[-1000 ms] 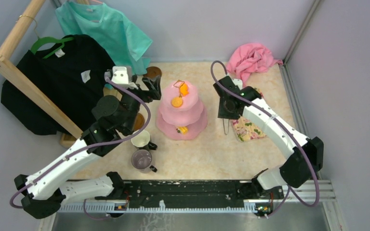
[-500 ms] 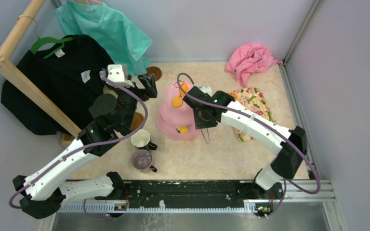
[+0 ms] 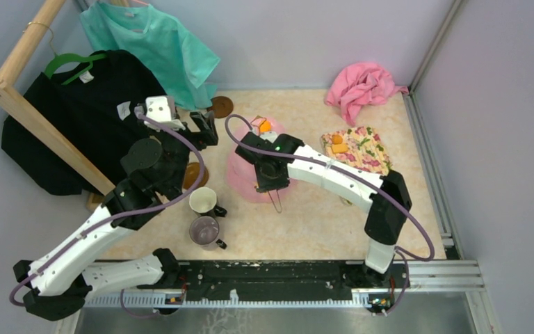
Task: Serve the afternoon tea
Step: Pick up the cup from the tray.
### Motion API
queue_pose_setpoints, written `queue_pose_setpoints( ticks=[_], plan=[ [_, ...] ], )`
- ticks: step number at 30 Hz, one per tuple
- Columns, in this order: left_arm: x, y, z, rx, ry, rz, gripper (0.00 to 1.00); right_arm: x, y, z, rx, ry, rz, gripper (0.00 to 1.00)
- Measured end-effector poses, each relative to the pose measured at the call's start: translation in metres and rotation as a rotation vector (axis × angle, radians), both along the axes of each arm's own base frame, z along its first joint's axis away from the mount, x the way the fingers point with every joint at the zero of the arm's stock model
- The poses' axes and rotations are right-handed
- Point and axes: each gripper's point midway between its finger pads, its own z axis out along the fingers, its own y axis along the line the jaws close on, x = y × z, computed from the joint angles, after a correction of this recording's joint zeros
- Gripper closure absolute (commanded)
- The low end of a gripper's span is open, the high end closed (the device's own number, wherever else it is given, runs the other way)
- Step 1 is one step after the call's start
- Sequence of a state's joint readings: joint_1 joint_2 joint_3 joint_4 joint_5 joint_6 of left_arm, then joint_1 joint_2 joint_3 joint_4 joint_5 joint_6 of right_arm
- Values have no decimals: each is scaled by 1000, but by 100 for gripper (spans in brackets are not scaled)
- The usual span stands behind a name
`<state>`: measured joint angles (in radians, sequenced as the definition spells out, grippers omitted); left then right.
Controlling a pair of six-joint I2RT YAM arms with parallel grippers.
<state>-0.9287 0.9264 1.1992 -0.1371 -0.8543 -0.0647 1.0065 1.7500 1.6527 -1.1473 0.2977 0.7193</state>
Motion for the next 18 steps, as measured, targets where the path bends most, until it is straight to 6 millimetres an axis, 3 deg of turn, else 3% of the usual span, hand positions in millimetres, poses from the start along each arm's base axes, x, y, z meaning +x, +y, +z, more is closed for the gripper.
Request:
queue_pose_setpoints(
  ticks=[18],
  plan=[
    [-11, 25, 4, -17, 9, 60, 9, 23, 59, -5, 33, 4, -19, 84]
  ],
)
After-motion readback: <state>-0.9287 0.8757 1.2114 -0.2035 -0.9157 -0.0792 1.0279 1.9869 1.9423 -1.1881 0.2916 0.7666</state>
